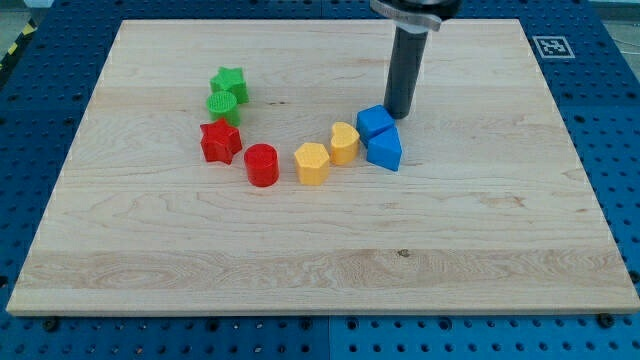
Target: Push the green star above the yellow ehart
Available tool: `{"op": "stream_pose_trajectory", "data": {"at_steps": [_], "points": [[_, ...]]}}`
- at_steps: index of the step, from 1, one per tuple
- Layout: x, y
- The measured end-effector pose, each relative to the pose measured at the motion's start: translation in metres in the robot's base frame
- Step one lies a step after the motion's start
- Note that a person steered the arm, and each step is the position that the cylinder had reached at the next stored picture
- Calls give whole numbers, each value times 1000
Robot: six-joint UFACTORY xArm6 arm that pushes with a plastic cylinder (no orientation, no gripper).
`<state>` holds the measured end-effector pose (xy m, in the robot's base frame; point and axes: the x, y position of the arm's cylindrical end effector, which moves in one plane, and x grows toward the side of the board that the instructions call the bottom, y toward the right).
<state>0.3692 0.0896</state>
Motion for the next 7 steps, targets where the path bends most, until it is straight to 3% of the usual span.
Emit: {"op": "stream_pose_trajectory", "data": {"at_steps": [2, 4, 5, 7], "points": [[-57, -102], [-76, -239], [-74, -280], [-30, -265]]}}
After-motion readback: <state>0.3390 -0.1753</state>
